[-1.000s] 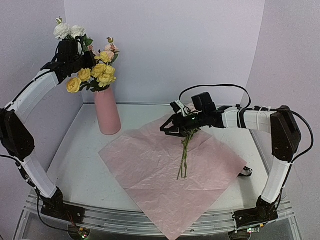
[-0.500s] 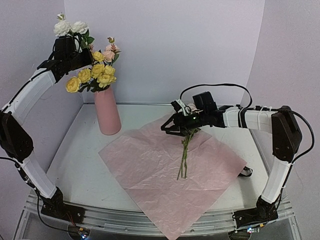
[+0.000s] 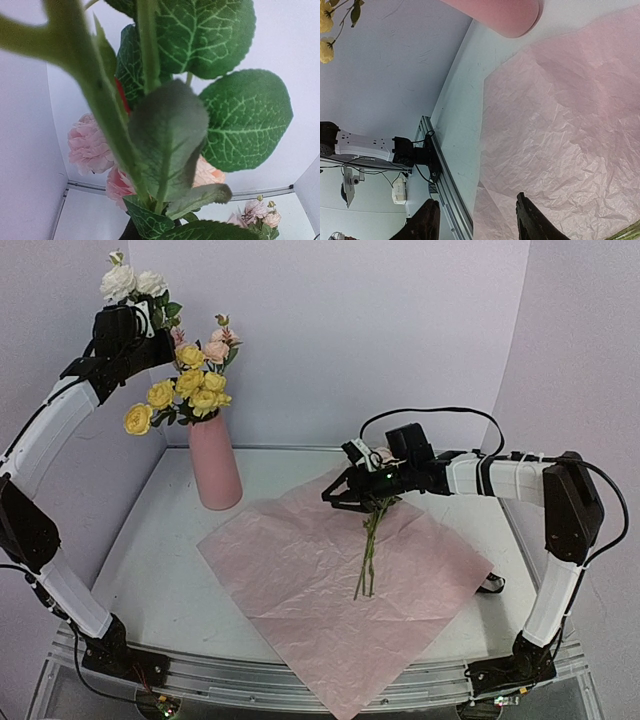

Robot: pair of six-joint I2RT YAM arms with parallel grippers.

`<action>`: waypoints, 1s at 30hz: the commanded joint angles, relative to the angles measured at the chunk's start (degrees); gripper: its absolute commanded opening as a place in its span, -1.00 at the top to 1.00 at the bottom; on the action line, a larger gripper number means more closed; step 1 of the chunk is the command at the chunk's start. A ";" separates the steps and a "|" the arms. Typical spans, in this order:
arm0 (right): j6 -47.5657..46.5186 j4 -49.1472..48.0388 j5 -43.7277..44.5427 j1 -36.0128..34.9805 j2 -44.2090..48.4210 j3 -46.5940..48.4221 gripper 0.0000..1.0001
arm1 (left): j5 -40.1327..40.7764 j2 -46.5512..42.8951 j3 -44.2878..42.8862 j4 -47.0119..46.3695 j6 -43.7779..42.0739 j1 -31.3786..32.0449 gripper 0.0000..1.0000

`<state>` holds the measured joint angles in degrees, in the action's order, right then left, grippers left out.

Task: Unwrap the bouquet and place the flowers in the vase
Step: Insert the fake flower into the vase.

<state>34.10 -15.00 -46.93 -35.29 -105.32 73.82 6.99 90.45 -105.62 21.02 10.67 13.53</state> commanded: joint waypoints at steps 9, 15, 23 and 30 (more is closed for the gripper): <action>0.46 -0.11 -1.26 0.22 1.26 1.81 -0.07 | -6.36 1.93 3.33 -1.61 -2.65 -0.70 1.00; 0.67 -0.20 -1.15 0.22 1.10 1.82 -0.07 | -9.65 2.09 7.43 -1.68 -2.75 -0.69 1.00; 0.78 -0.20 -1.15 0.21 0.82 1.97 -0.07 | -10.99 2.25 8.23 -1.64 -3.58 -0.72 0.87; 0.86 -0.20 -1.10 0.18 0.69 2.20 -0.07 | -8.52 1.67 3.52 -1.29 -1.16 -0.70 0.16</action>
<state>34.59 -15.00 -46.94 -35.29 -105.32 73.84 -2.32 92.45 -98.22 17.18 8.56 12.84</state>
